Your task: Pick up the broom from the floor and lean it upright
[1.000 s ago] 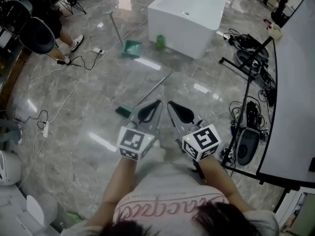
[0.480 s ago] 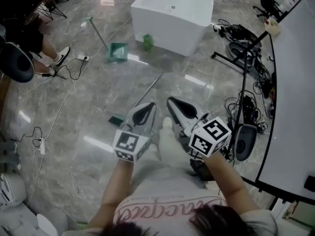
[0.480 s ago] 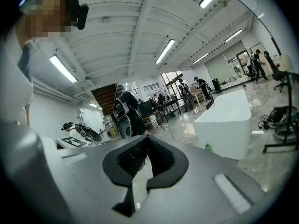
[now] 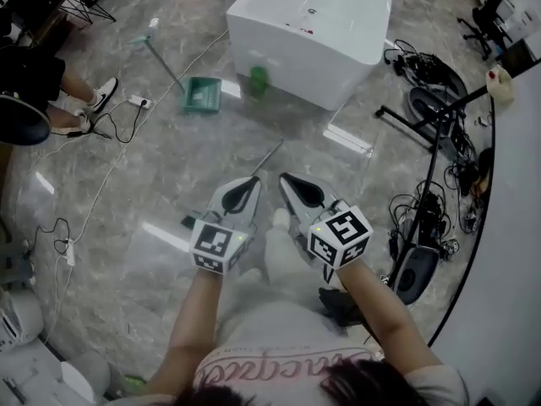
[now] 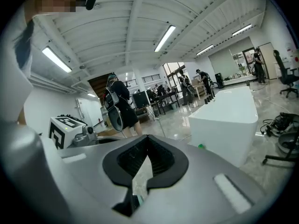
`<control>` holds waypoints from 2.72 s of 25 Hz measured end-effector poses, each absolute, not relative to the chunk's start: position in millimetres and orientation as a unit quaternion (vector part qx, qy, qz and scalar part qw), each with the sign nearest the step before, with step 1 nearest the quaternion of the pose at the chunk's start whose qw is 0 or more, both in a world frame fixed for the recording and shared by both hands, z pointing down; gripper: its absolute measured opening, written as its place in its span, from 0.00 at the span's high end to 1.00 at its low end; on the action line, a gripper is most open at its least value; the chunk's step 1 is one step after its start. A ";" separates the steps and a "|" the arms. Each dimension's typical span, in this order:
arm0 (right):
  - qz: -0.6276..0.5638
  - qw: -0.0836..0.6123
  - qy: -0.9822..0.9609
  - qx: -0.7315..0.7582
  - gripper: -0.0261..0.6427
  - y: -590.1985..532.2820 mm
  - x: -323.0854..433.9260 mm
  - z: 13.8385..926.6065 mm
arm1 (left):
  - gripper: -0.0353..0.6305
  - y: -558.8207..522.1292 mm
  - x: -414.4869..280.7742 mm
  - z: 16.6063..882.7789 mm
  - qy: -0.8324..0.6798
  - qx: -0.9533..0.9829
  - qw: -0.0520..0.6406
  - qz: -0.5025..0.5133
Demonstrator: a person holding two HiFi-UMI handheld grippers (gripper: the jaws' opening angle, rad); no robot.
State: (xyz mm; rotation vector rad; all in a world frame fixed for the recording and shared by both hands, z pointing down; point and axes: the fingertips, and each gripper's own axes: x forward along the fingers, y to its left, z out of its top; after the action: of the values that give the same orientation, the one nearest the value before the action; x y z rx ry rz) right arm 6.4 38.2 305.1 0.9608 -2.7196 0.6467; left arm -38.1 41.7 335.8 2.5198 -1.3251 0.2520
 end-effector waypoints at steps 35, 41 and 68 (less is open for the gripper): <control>0.259 0.351 -0.848 0.302 0.96 -9.3 -32.4 795.7 | 0.81 -40.3 -66.5 835.8 -0.387 0.811 0.279 0.338; 0.258 0.377 -0.838 0.298 0.96 -5.7 -18.7 869.7 | 0.78 -21.4 -77.1 925.8 -0.356 0.783 0.293 0.417; 0.218 0.444 -0.835 0.241 0.96 -38.1 -22.0 982.7 | 0.82 -25.0 -74.8 1055.7 -0.301 0.748 0.306 0.507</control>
State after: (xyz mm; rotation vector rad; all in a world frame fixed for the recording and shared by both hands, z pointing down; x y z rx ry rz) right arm -22.0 -38.1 982.7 0.5967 -2.0700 0.5395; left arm -74.8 -25.0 1055.7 1.9787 -0.7964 1.3428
